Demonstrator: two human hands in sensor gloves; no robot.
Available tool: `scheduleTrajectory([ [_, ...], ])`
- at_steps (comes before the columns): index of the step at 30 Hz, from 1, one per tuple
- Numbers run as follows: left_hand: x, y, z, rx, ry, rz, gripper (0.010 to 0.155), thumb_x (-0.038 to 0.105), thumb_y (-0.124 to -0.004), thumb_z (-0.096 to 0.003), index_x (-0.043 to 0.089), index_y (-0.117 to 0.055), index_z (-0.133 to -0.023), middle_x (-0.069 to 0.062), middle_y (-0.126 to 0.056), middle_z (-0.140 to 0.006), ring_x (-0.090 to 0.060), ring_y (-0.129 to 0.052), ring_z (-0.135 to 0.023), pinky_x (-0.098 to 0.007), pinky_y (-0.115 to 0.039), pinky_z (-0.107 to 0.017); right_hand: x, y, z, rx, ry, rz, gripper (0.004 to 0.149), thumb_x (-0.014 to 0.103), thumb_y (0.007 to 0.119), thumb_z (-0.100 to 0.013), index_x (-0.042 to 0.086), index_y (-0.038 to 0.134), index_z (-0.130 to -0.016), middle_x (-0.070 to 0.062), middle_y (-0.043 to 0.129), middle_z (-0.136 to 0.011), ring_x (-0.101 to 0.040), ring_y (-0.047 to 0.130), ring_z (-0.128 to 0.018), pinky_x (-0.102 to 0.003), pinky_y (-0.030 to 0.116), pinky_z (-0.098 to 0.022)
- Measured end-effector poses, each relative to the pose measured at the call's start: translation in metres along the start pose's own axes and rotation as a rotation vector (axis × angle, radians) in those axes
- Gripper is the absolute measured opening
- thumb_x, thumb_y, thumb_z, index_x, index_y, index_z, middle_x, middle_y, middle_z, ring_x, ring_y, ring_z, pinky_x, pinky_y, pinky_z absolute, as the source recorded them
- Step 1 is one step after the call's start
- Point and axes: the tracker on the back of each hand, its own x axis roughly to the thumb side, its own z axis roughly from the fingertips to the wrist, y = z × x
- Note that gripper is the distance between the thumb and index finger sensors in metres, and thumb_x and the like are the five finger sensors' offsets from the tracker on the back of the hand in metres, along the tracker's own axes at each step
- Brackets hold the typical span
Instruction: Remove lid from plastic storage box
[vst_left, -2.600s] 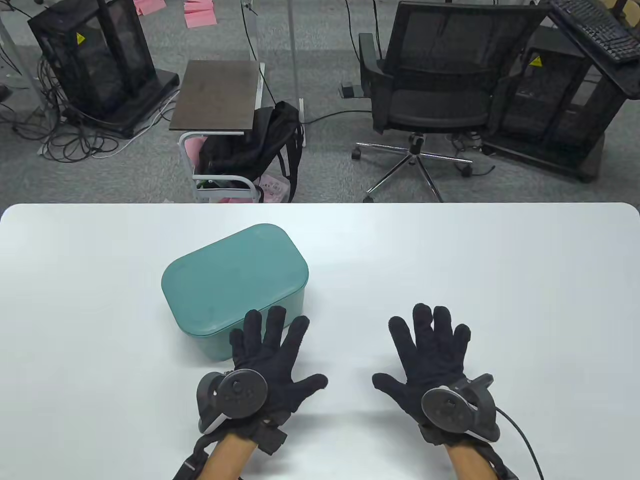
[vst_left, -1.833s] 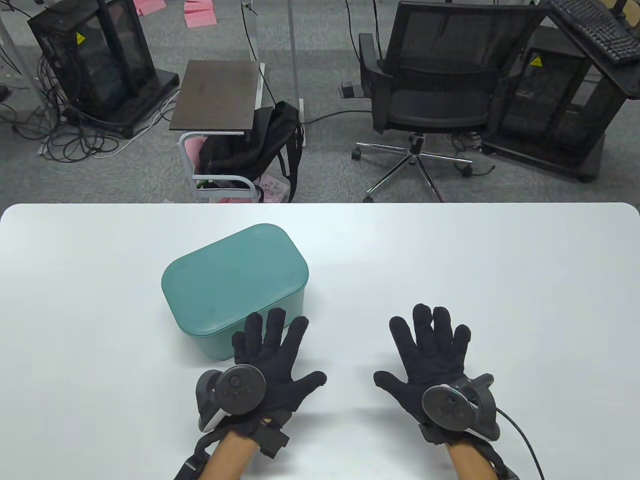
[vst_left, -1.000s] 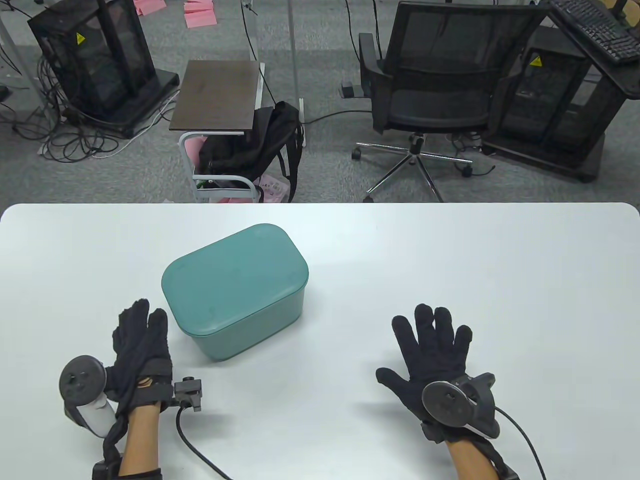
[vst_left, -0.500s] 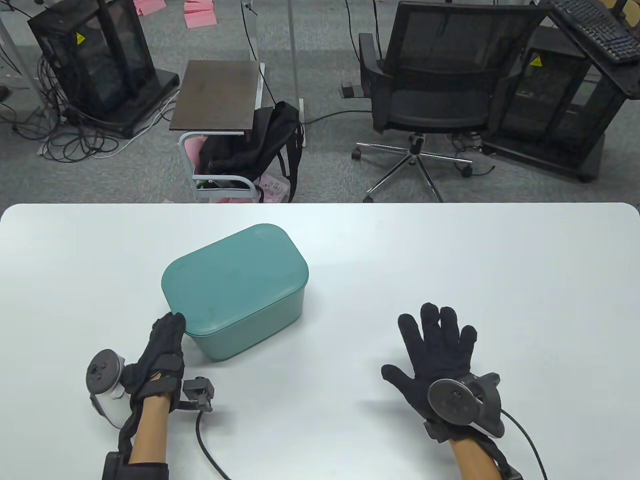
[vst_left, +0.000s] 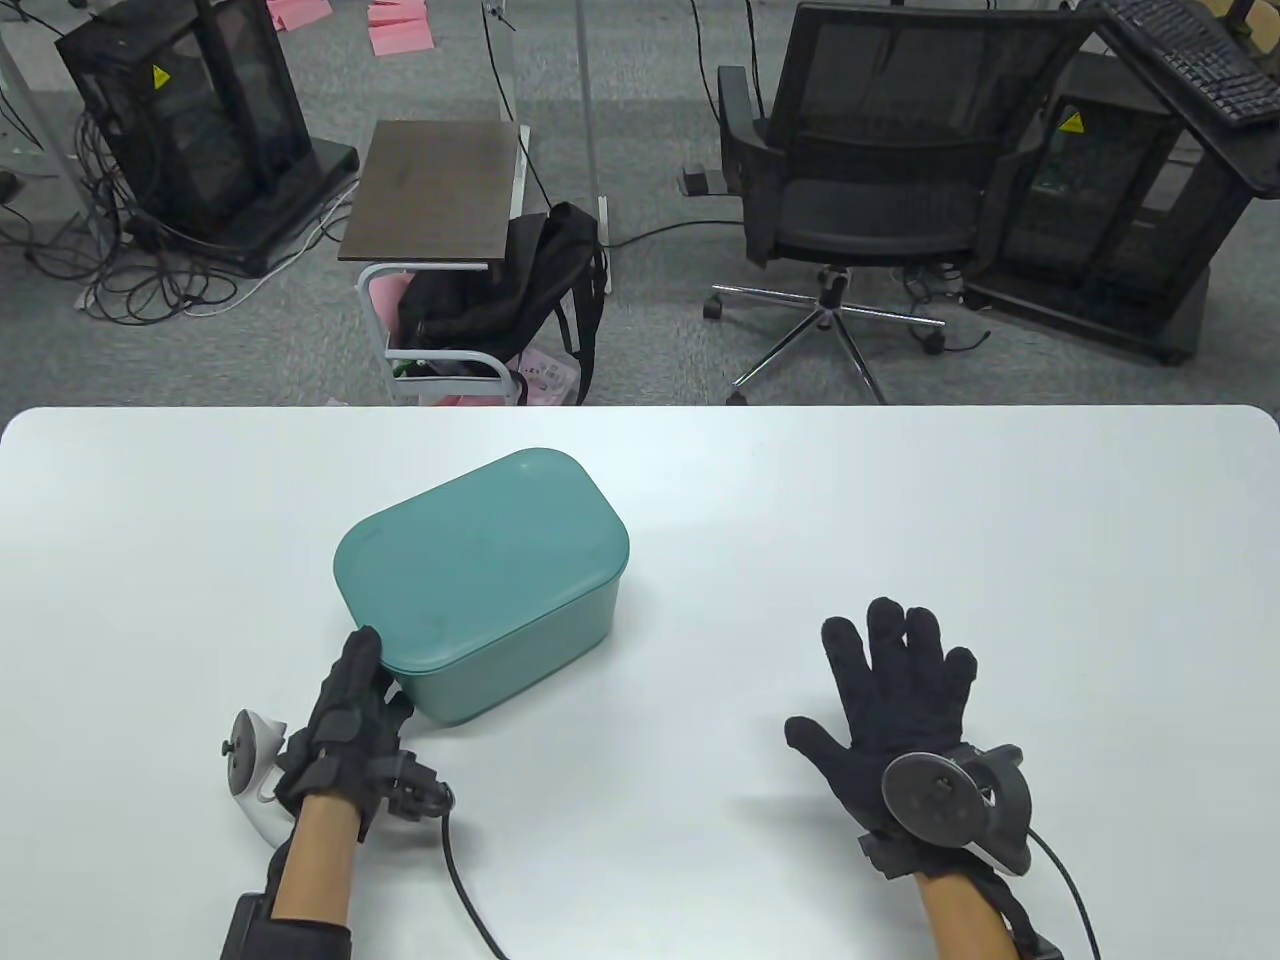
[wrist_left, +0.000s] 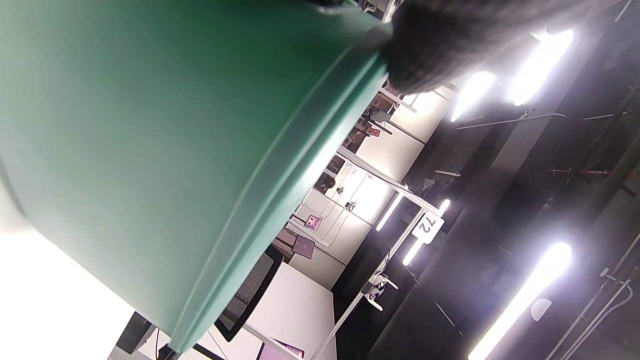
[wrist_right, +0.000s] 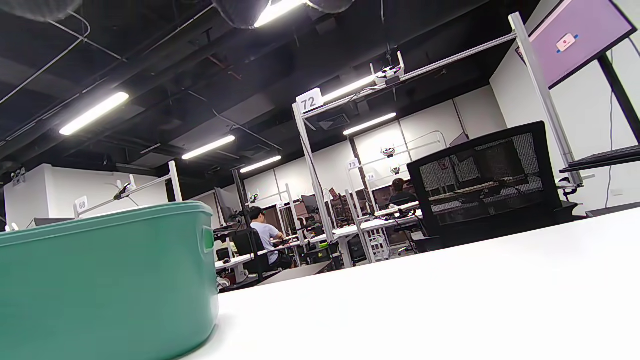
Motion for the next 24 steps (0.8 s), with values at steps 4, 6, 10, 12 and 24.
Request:
scheduleTrajectory([
  [4,0.001,-0.015,0.005,-0.073,0.005,-0.024,0.068,0.057,-0.069,-0.0575,0.004,-0.061,-0.099,-0.022,-0.003,-0.113,-0.053,-0.004,-0.099,-0.070,-0.021,-0.063,-0.006,-0.006,0.001,-0.022,0.023,-0.013,0.084,0.080,0.048,-0.052,0.029,0.031,-0.117,-0.017,0.024,-0.122,-0.050,0.022,-0.108,-0.079,0.026,-0.065],
  [6,-0.001,-0.025,0.009,-0.109,0.017,-0.025,0.068,0.057,-0.069,-0.0575,0.004,-0.061,-0.098,-0.023,-0.003,-0.113,-0.053,-0.005,-0.099,-0.070,-0.022,-0.063,-0.009,-0.009,0.001,-0.035,0.033,-0.020,0.084,0.080,0.048,-0.052,0.029,0.031,-0.117,-0.017,0.024,-0.122,-0.050,0.022,-0.108,-0.079,0.026,-0.065],
  [10,-0.008,-0.045,0.015,-0.199,0.058,-0.034,0.068,0.057,-0.068,-0.0574,0.004,-0.061,-0.098,-0.024,-0.004,-0.113,-0.054,-0.006,-0.099,-0.071,-0.023,-0.063,-0.017,-0.019,0.003,-0.080,0.059,-0.051,0.084,0.080,0.047,-0.052,0.029,0.032,-0.117,-0.017,0.024,-0.122,-0.050,0.023,-0.108,-0.079,0.027,-0.065],
  [12,-0.014,-0.056,0.019,-0.242,0.087,-0.037,0.068,0.058,-0.068,-0.0575,0.004,-0.061,-0.098,-0.024,-0.005,-0.113,-0.054,-0.006,-0.098,-0.071,-0.023,-0.063,-0.022,-0.024,0.004,-0.100,0.071,-0.055,0.084,0.080,0.046,-0.052,0.029,0.033,-0.117,-0.017,0.024,-0.123,-0.050,0.023,-0.108,-0.079,0.027,-0.065],
  [24,-0.053,-0.100,0.038,-0.398,0.258,-0.065,0.069,0.058,-0.067,-0.0572,0.003,-0.062,-0.098,-0.025,-0.007,-0.113,-0.056,-0.011,-0.097,-0.072,-0.026,-0.061,-0.043,-0.044,0.011,-0.186,0.137,-0.131,0.081,0.078,0.039,-0.053,0.029,0.034,-0.117,-0.017,0.025,-0.123,-0.051,0.024,-0.107,-0.078,0.029,-0.065],
])
